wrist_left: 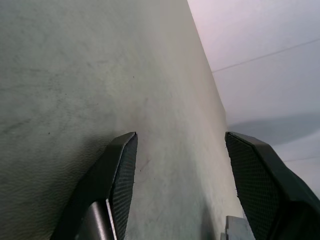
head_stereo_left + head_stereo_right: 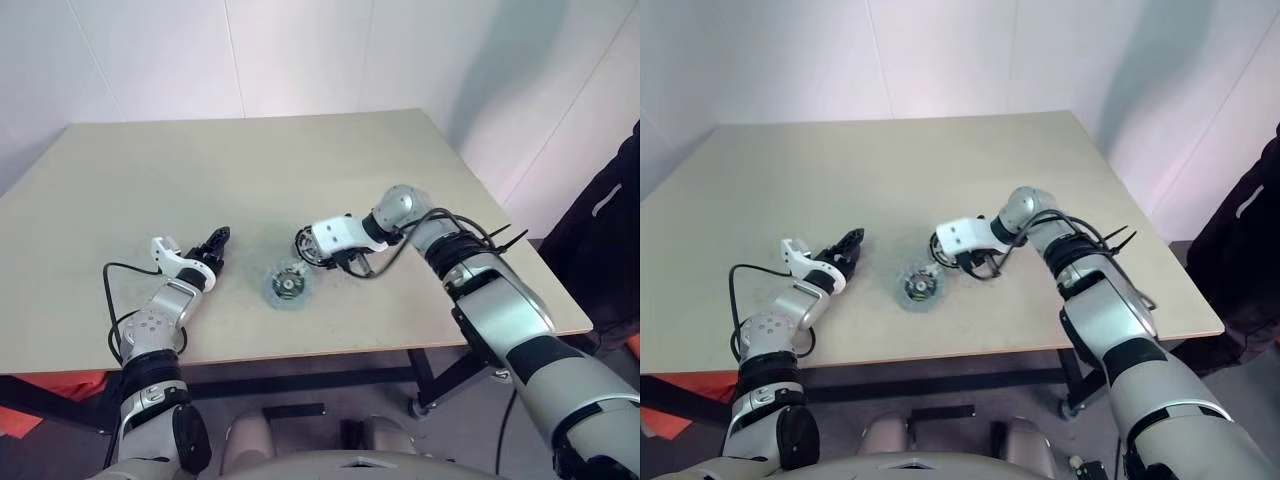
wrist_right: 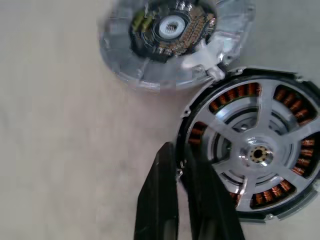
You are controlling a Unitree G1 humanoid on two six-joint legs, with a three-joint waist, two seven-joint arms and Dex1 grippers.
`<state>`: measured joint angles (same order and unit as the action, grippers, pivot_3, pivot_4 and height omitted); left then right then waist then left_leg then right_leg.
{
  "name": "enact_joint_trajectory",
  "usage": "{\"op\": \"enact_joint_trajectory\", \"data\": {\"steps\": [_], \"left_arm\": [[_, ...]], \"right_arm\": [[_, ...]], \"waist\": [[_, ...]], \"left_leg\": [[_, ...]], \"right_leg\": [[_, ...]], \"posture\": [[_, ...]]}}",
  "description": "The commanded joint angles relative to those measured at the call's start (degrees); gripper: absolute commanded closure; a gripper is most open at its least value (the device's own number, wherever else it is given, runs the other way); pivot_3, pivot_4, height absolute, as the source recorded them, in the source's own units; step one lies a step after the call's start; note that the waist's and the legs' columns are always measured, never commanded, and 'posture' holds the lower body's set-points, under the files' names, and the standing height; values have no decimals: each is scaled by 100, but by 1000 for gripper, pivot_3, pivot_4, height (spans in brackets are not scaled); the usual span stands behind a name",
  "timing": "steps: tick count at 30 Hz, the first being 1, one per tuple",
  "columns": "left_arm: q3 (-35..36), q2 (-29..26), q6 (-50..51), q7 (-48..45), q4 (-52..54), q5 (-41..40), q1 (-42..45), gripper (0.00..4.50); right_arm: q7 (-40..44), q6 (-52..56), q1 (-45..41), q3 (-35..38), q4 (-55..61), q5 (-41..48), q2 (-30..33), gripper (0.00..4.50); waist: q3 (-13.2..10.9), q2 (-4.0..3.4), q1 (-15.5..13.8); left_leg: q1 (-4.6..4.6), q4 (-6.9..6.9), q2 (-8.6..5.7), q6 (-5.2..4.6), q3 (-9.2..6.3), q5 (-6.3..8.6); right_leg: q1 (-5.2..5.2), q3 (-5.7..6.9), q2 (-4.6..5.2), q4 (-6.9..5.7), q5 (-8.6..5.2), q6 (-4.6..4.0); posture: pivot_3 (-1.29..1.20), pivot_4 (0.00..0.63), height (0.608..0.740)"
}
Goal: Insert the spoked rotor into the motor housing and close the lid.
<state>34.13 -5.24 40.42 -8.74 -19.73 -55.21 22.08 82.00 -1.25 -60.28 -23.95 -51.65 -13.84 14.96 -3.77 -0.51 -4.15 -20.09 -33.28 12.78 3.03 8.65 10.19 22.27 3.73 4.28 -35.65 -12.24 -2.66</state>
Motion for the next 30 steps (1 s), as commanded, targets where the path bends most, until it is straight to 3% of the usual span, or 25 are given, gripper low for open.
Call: {"op": "enact_joint_trajectory", "data": {"steps": [1,6,12,20,30], "left_arm": [[-88,97,60,90,-167,86,-206,1468],[-68,97,54,116,-93,62,-291,1468],[89,-227,-110,111,169,76,-366,1468],[420,-1006,-262,55,30,0,-377,1468],[423,-1037,-374,49,-23,54,-317,1468]], "right_arm": [[202,2468,-273,567,1241,661,-12,4478],[-360,5248,-378,755,2076,941,-135,4478],[-1481,7116,-322,876,2501,1214,-335,4478],[-2778,8329,-97,1182,3128,1742,-828,4478],[-3739,8843,219,1329,3553,2280,-1398,4478]], "waist": [[-2,-2,-41],[-1,-2,-137],[-1,-2,-128],[-2,1,-119],[0,6,-125]], "left_leg": [[-3,1,-1,0,-1,0],[0,17,-2,1,2,0],[4,54,-3,16,5,-8],[0,115,14,101,-2,-57],[3,118,21,115,-4,-53]], "right_leg": [[1,0,0,1,0,0],[-4,-1,1,27,-3,5],[6,-2,-1,40,-12,18],[62,-16,-48,40,-29,25],[63,-26,-61,43,-25,9]], "posture": [[0,0,740],[0,0,740],[0,0,740],[0,0,740],[0,0,740]]}}
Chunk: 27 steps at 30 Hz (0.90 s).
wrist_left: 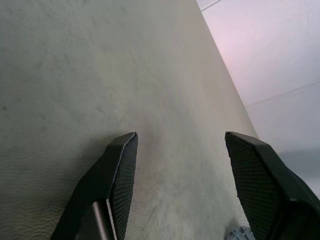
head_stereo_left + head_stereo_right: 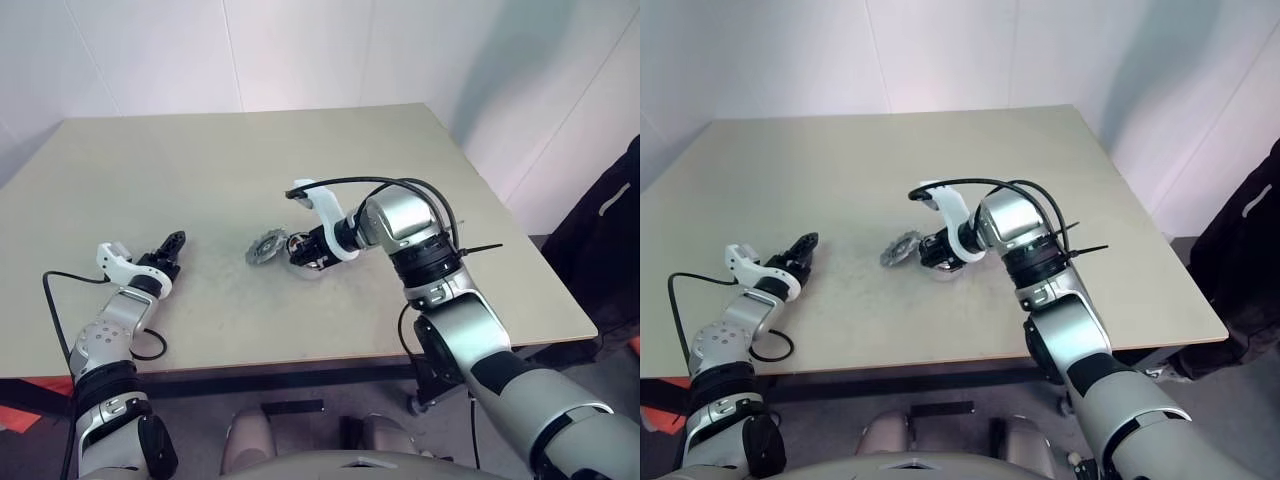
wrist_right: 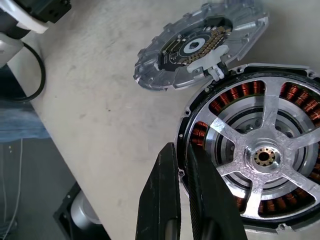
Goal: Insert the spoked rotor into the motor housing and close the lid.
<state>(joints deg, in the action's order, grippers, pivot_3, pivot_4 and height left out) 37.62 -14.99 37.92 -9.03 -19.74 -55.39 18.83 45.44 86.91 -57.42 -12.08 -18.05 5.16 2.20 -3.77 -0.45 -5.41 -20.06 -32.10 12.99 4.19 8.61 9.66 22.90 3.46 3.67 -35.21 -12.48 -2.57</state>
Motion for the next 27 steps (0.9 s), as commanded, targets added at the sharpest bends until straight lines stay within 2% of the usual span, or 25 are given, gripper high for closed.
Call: {"op": "enact_joint_trajectory", "data": {"steps": [1,7,10,12,14,16,18,19,20,22,24,27], "left_arm": [[55,-43,-138,75,-27,93,15,1468],[20,-24,-164,58,-98,156,72,1468],[20,-28,-171,48,-144,173,98,1468],[4,-32,-188,26,-209,198,149,1468],[-12,-29,-202,0,-261,219,196,1468],[-25,-23,-216,-21,-302,235,232,1468],[-58,-2,-230,-50,-339,254,254,1468],[-78,5,-236,-66,-366,266,269,1468],[-95,7,-242,-80,-395,277,285,1468],[-130,14,-253,-105,-448,301,321,1468],[-164,16,-269,-134,-507,341,364,1468],[-186,37,-292,-157,-546,381,404,1468]], "right_arm": [[-121,-38,-67,124,167,423,-131,4173],[69,84,-248,-47,564,1058,75,2282],[75,223,-426,50,649,1336,155,2282],[385,-322,-644,105,729,1546,388,2282],[965,-1782,-616,-167,945,1421,853,2282],[1740,-4124,-330,-669,1075,872,1493,2282],[2400,-7983,-81,-1499,497,-312,2516,2282],[2291,-9964,-149,-1929,-136,-1025,2937,2282],[2078,-11318,-308,-2303,-785,-1661,3209,2282],[1391,-12338,-764,-2778,-2107,-2623,3296,2282],[1502,-12974,-961,-2895,-2901,-2771,3194,2282],[1520,-13741,-1084,-2945,-3496,-2947,2978,2282]], "waist": [[1,1,0],[1,2,-20],[1,3,-23],[1,3,-30],[2,6,-58],[8,19,-102],[25,46,-167],[28,53,-192],[29,53,-197],[25,50,-142],[21,45,-70],[19,42,2]], "left_leg": [[2,0,1,1,0,-1],[3,-3,0,3,-1,-1],[4,-7,-2,2,-2,-1],[8,-8,-2,3,-3,-2],[9,-10,-2,4,-4,-3],[8,-17,-3,3,-4,-2],[9,-23,-5,-2,-4,1],[9,-25,-5,-5,-3,3],[7,-35,-6,-11,-2,7],[3,-52,-17,-21,2,13],[-7,-79,-18,-31,5,18],[-8,-94,-16,-60,3,35]], "right_leg": [[-2,0,0,-1,-5,8],[-6,-2,0,-5,0,2],[-9,-3,0,-6,0,4],[-12,-4,0,-10,-4,11],[-14,-4,0,-13,-9,19],[-19,-4,3,-13,-10,22],[-25,-4,7,-12,-11,23],[-28,-3,9,-12,-11,23],[-29,-1,14,-11,-11,23],[-29,2,27,-20,-10,21],[-16,1,28,-47,0,4],[-14,1,28,-59,-3,9]], "posture": [[0,0,740],[0,0,740],[0,0,740],[0,0,740],[0,0,740],[0,0,740],[0,0,740],[0,0,740],[0,0,740],[0,0,740],[0,0,740],[0,0,740]]}}
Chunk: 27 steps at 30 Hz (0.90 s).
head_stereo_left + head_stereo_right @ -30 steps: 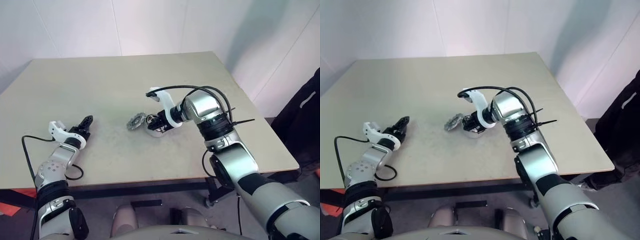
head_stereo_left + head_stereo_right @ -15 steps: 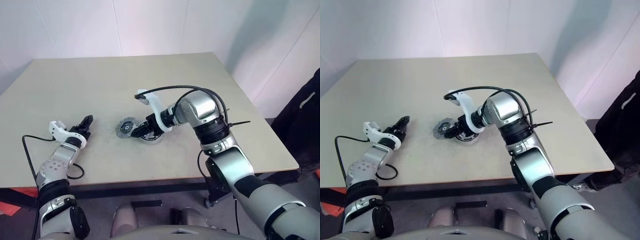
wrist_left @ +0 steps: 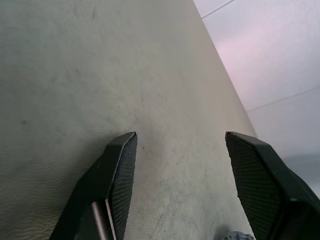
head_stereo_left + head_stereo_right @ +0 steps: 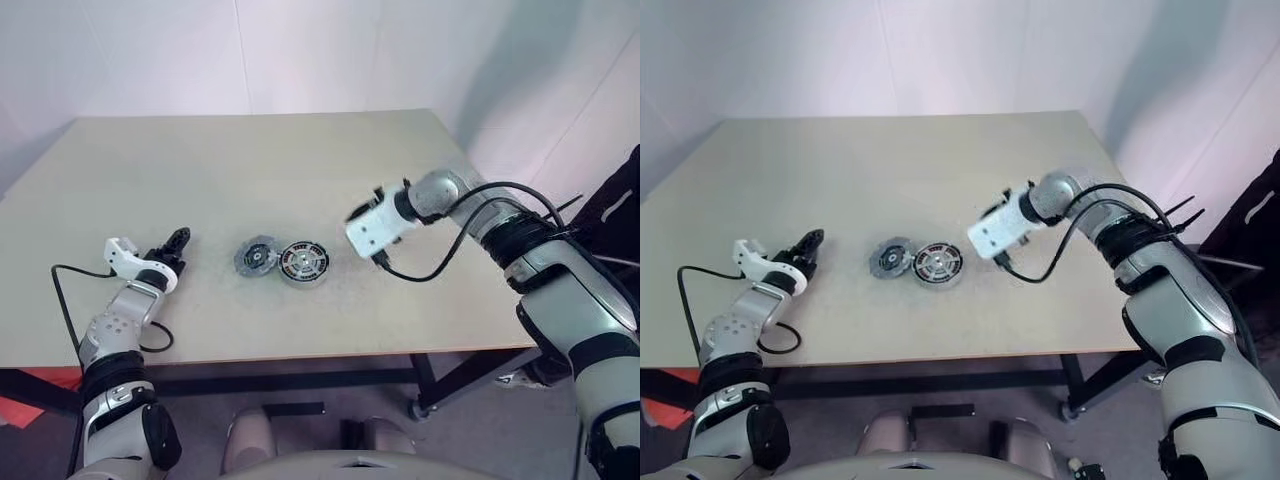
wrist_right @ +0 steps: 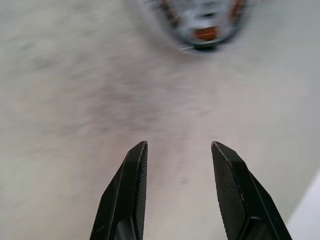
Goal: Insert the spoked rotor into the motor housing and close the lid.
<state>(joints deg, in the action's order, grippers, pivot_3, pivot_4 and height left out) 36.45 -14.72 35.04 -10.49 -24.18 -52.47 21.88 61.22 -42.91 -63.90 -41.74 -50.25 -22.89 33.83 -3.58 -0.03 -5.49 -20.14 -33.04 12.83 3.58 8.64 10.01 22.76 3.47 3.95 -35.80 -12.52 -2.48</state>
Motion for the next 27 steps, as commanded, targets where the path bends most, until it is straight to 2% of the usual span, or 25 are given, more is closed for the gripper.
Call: {"op": "enact_joint_trajectory", "data": {"steps": [1,12,27], "left_arm": [[-76,16,-11,-15,-107,97,105,1468],[-8,54,53,25,74,57,-37,1468],[11,76,51,75,109,19,18,1468]], "right_arm": [[-119,-933,-466,5,-403,-244,-269,2282],[-208,-1417,-589,163,-857,-376,-974,2282],[-174,-1443,-268,137,-1104,-590,-1229,2282]], "waist": [[0,-1,19],[0,1,28],[0,1,36]], "left_leg": [[-1,-4,0,-2,0,1],[-10,-26,-3,-34,-1,19],[-10,-26,-3,-34,0,20]], "right_leg": [[0,0,0,-2,1,-1],[-13,0,9,-1,17,-30],[-13,0,9,1,16,-30]], "posture": [[0,0,740],[0,0,740],[0,0,740]]}}
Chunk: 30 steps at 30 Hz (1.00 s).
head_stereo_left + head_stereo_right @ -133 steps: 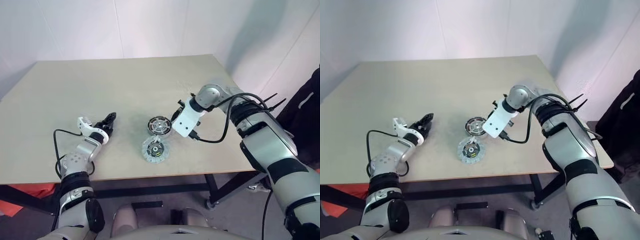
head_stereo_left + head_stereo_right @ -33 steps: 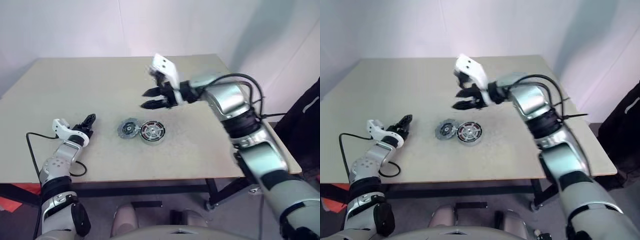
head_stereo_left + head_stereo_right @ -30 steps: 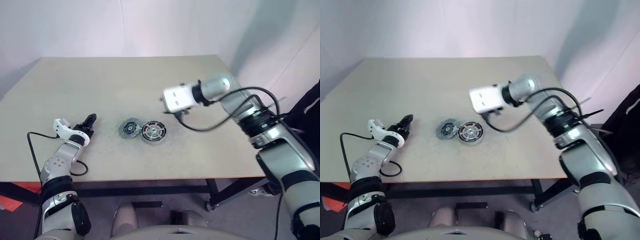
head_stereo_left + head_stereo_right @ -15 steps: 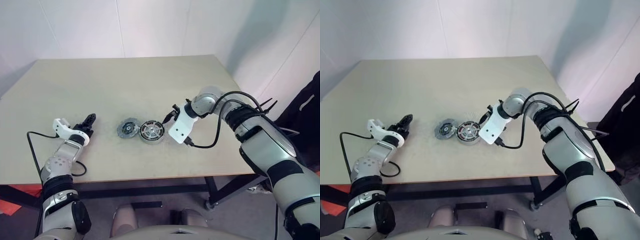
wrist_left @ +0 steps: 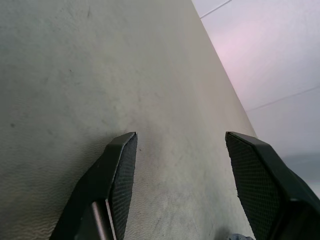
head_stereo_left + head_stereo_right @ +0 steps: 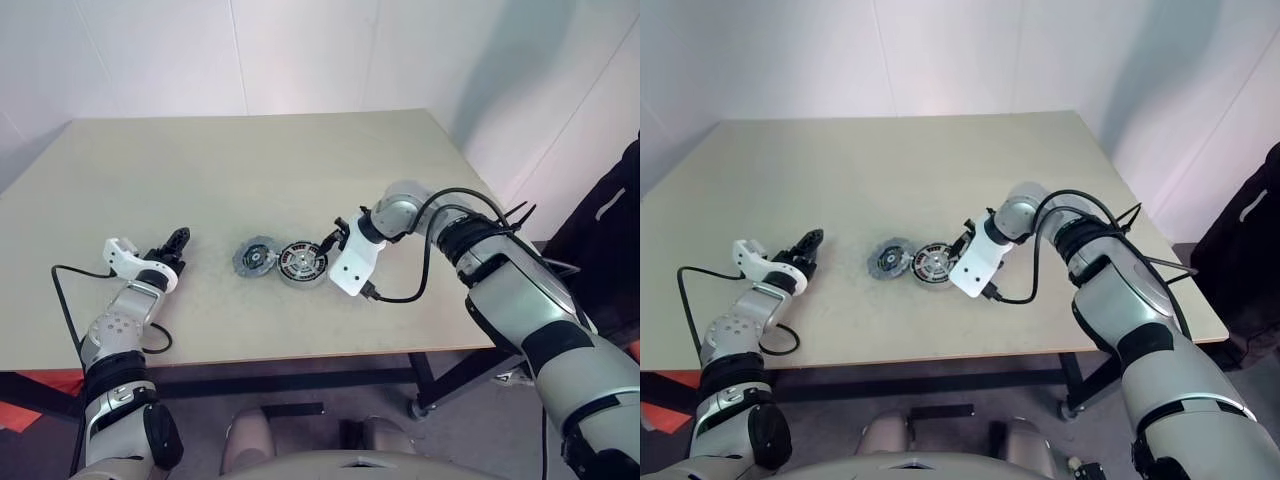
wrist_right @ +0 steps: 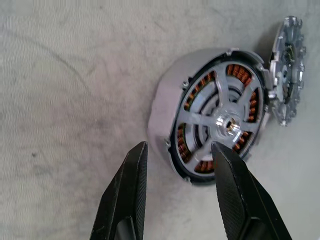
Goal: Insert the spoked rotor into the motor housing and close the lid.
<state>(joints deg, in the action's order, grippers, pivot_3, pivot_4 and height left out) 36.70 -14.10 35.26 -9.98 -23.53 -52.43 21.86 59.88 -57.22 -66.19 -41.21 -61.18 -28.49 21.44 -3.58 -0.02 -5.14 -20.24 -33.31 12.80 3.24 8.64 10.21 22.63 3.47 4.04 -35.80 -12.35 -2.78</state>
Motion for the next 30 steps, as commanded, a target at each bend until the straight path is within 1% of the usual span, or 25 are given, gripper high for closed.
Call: {"op": "enact_joint_trajectory", "data": {"steps": [1,10,13,16,18,19,24,26,28,30], "left_arm": [[-17,12,26,22,41,14,21,1468],[-17,13,6,12,52,13,-3,1468],[-16,17,5,15,70,9,-25,1468],[-12,12,11,22,81,3,-34,1468],[-10,8,14,25,82,1,-26,1468],[-11,8,14,27,80,2,-20,1468],[-30,12,11,28,53,20,17,1468],[-40,20,3,28,35,33,26,1468],[-48,26,4,27,33,39,19,1468],[-50,30,3,29,26,42,15,1468]], "right_arm": [[-41,-16,-21,81,-16,-46,5,2282],[-47,183,-20,160,-277,-98,-125,2282],[3,225,-11,227,-336,-32,-174,2880],[46,252,-5,303,-353,-1,-220,3867],[2,292,-11,362,-349,-10,-244,4443],[-24,311,-16,384,-350,-12,-253,4498],[-178,562,-19,537,-308,53,-247,4498],[-9,900,27,728,-275,302,-277,4498],[550,1775,160,1123,-50,861,-388,4498],[1339,3495,347,1601,599,1582,-561,4498]], "waist": [[0,0,0],[0,0,21],[0,0,35],[1,2,42],[1,2,59],[1,1,68],[0,1,87],[0,1,87],[0,1,86],[-1,-1,85]], "left_leg": [[0,0,0,0,0,0],[6,0,1,0,0,0],[8,0,1,0,0,0],[8,0,1,0,0,0],[15,1,3,0,-1,1],[14,1,3,0,-1,1],[12,0,1,0,-1,1],[12,0,2,0,-1,1],[10,0,1,-1,-1,0],[7,1,1,-1,-1,0]], "right_leg": [[0,0,0,0,0,0],[-2,0,-1,-1,0,0],[-3,0,-1,-2,0,0],[-6,0,0,-1,0,0],[-12,0,-1,-1,0,0],[-10,0,-1,-2,0,0],[-9,0,0,-1,0,0],[-9,0,-1,-1,0,0],[-9,0,0,-1,0,0],[-9,0,-1,0,0,-1]], "posture": [[0,0,740],[0,0,740],[0,0,740],[0,0,740],[0,0,740],[0,0,740],[0,0,740],[0,0,740],[0,0,740],[0,0,740]]}}
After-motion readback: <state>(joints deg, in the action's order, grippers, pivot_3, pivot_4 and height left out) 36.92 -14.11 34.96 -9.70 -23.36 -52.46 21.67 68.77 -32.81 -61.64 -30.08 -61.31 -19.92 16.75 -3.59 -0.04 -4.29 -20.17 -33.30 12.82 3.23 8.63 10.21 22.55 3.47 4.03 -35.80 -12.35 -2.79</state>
